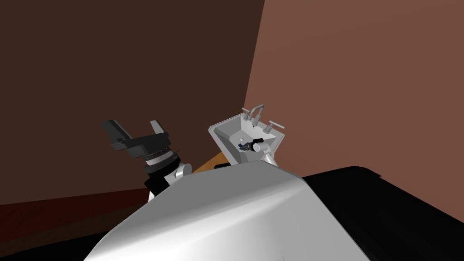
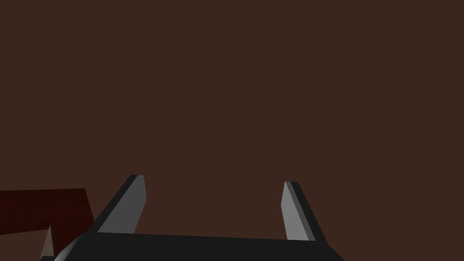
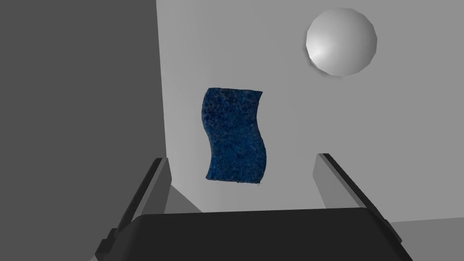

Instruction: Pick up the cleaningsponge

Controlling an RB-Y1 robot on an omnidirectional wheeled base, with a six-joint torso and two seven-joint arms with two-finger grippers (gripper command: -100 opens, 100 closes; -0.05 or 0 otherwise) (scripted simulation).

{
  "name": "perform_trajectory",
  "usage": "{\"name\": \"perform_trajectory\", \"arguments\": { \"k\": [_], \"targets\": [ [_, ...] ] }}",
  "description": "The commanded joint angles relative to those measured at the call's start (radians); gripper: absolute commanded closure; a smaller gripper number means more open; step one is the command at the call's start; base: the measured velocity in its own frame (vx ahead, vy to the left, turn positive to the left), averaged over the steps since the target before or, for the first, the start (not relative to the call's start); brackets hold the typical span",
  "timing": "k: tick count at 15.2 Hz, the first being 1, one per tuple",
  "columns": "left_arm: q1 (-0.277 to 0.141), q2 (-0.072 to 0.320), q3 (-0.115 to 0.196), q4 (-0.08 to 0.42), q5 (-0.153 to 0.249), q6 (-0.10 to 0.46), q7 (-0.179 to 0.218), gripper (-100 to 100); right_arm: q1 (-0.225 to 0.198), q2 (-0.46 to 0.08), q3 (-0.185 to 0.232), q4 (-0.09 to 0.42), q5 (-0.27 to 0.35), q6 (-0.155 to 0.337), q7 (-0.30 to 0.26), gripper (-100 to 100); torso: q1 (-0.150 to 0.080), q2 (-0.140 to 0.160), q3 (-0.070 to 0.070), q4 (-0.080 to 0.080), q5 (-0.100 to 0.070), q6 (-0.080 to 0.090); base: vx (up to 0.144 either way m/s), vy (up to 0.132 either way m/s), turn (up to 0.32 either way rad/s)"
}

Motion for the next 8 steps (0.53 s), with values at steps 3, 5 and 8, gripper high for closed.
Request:
{"name": "perform_trajectory", "arguments": {
  "k": [3,5,8],
  "targets": [
    [0.0,0.0,0.0,0.0,0.0,0.0,0.0,0,-0.006,0.013,0.001,0.034,0.001,-0.005,0.007,-100,0.0,0.001,0.0,0.0,0.0,0.0,0.018,0.001,-0.008],
    [0.0,0.0,0.0,0.0,0.0,0.0,0.0,0,-0.01,0.021,0.001,0.059,0.004,-0.023,0.02,-100,0.0,0.002,0.001,0.0,0.0,0.0,0.005,0.009,-0.021],
    [0.0,0.0,0.0,0.0,0.0,0.0,0.0,0,-0.01,0.026,0.002,0.068,0.007,-0.029,0.024,-100,0.0,0.002,0.001,0.0,0.0,0.0,0.003,0.004,-0.012]
  ]
}}
